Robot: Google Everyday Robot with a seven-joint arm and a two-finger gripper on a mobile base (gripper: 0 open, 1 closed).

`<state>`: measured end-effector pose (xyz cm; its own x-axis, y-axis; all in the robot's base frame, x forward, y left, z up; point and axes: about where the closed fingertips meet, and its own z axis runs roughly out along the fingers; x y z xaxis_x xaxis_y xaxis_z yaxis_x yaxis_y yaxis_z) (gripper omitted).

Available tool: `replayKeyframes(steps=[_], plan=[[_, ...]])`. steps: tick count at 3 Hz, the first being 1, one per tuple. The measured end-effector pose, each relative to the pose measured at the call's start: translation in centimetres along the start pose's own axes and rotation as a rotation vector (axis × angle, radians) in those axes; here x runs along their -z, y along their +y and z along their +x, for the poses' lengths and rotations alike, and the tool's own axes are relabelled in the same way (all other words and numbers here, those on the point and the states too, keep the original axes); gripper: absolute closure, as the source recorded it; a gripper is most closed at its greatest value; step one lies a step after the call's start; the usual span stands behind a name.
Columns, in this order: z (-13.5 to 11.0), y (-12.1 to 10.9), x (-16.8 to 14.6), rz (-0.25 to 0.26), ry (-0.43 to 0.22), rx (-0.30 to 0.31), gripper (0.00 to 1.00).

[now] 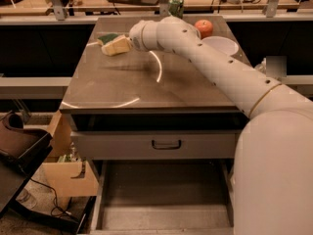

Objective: Place sponge into middle drawer

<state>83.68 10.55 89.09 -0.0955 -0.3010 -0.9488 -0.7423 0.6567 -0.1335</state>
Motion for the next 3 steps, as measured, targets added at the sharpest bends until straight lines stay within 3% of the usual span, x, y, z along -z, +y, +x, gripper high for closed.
replayKeyframes(steps=[2, 3], plan=[[-0.3, 1.7, -3.2, -0.043, 0.01, -0.024, 0.0], [1.3, 2.0, -4.1, -0.044, 0.019, -0.067, 0.0]])
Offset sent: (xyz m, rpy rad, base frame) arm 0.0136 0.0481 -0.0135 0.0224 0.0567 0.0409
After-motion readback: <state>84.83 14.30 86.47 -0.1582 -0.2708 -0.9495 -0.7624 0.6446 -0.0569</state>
